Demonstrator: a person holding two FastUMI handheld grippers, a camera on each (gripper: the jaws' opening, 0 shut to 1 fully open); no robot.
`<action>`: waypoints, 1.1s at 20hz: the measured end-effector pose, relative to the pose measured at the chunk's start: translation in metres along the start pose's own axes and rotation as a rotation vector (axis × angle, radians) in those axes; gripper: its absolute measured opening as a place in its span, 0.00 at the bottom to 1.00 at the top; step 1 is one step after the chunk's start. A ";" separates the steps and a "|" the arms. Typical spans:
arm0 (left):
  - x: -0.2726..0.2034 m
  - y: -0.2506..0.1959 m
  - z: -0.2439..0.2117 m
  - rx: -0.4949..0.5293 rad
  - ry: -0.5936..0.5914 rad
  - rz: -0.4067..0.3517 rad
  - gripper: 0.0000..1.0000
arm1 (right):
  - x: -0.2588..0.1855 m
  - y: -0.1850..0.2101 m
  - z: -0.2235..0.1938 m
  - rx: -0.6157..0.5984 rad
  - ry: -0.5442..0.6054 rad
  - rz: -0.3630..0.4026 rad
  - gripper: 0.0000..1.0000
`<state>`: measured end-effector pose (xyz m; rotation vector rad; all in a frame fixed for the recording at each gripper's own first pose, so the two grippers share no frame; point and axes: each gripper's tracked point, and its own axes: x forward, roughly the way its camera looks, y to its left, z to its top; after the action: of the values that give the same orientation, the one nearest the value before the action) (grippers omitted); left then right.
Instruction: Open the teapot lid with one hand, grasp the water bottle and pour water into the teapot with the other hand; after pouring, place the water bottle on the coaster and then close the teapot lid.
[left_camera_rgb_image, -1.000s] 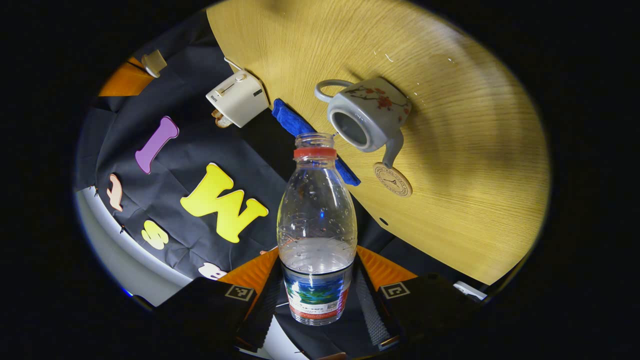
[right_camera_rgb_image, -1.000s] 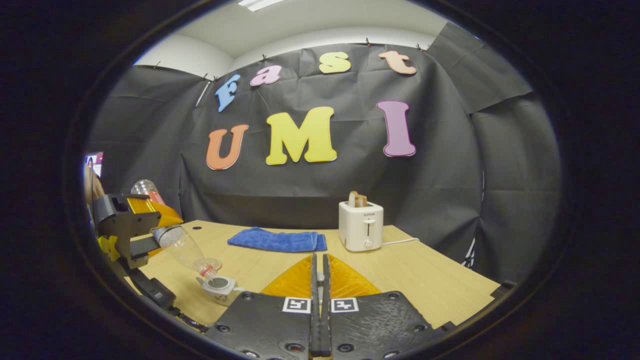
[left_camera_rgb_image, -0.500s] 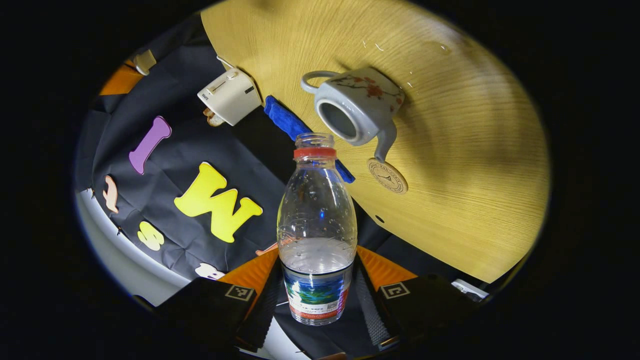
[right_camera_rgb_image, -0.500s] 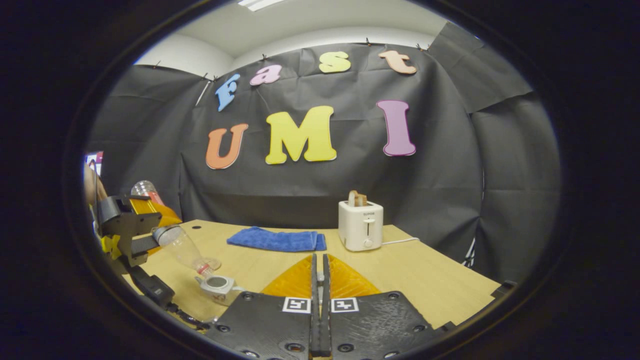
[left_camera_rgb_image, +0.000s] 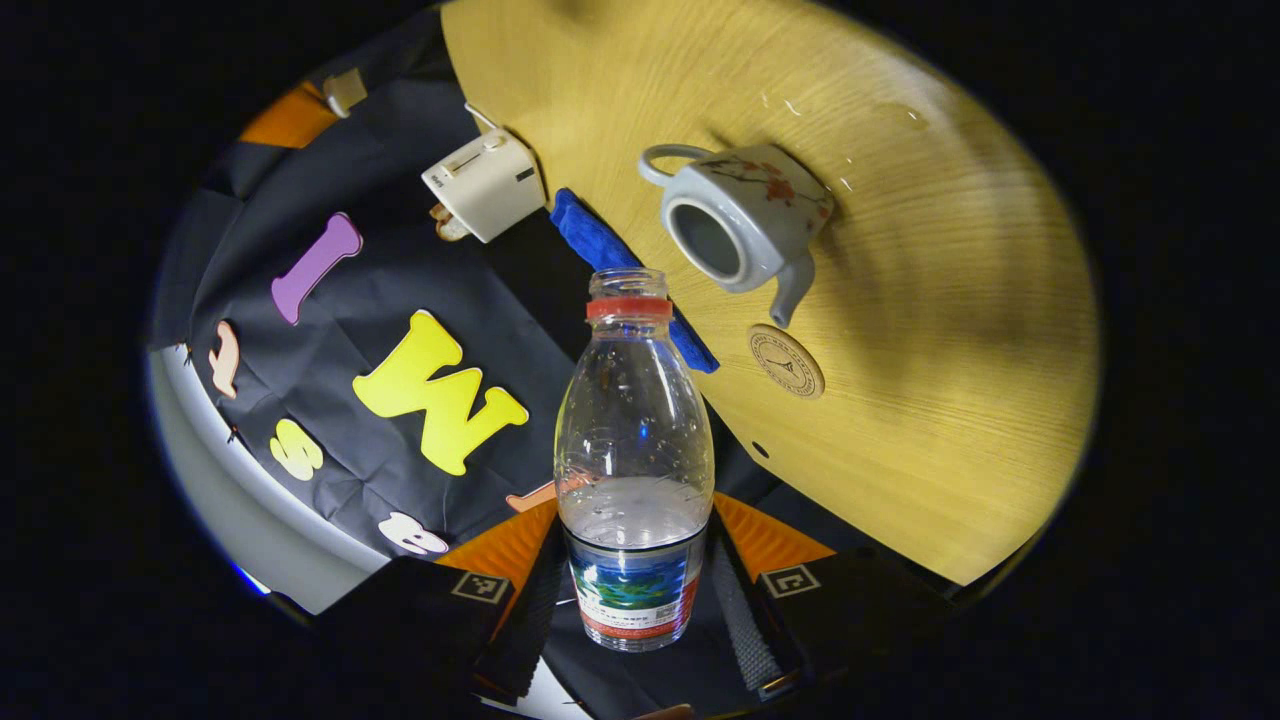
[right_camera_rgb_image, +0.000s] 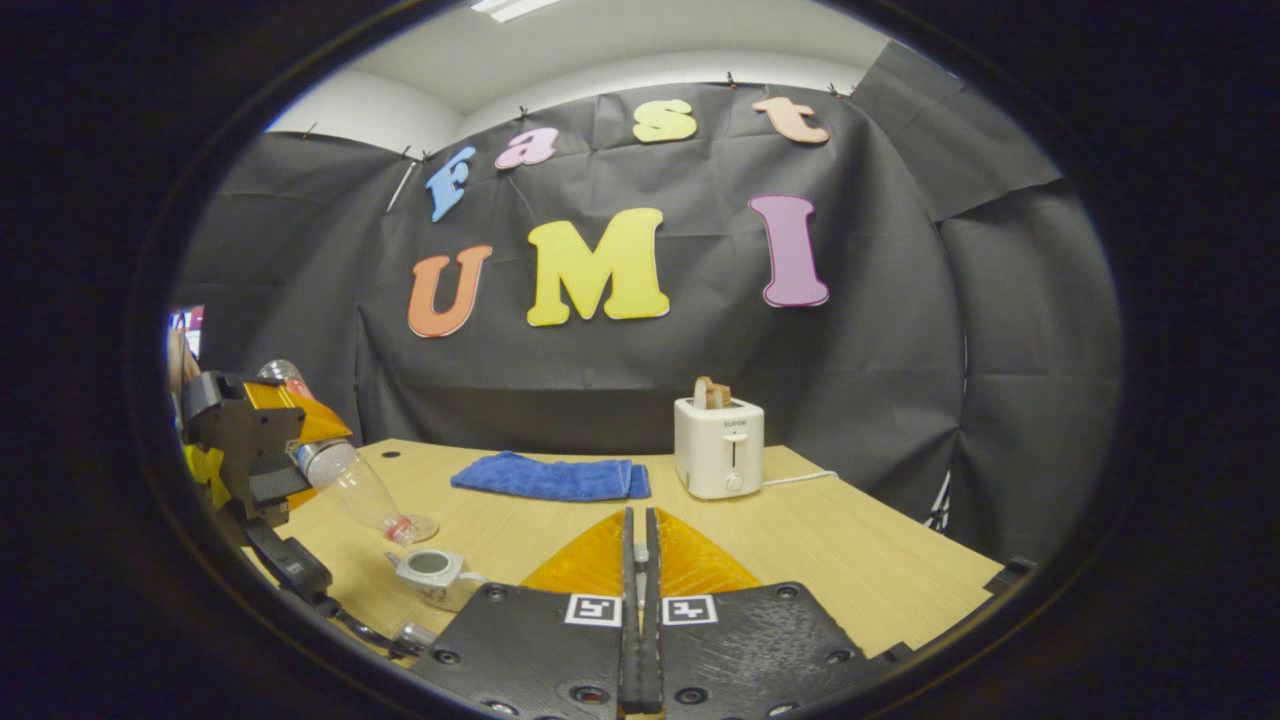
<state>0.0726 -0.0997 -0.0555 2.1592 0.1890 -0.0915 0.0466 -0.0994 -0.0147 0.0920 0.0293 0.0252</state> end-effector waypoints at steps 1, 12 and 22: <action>0.001 -0.003 0.000 -0.070 -0.010 -0.012 0.76 | 0.000 -0.002 0.001 0.002 0.000 -0.005 0.00; 0.008 0.021 -0.030 -0.873 -0.022 -0.017 0.76 | 0.004 -0.007 -0.005 0.008 0.009 -0.037 0.00; 0.046 0.000 -0.030 -1.448 -0.034 0.023 0.76 | 0.004 0.011 -0.010 -0.022 -0.001 -0.011 0.00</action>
<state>0.1181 -0.0706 -0.0452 0.7153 0.1347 0.0296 0.0502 -0.0871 -0.0234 0.0702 0.0288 0.0147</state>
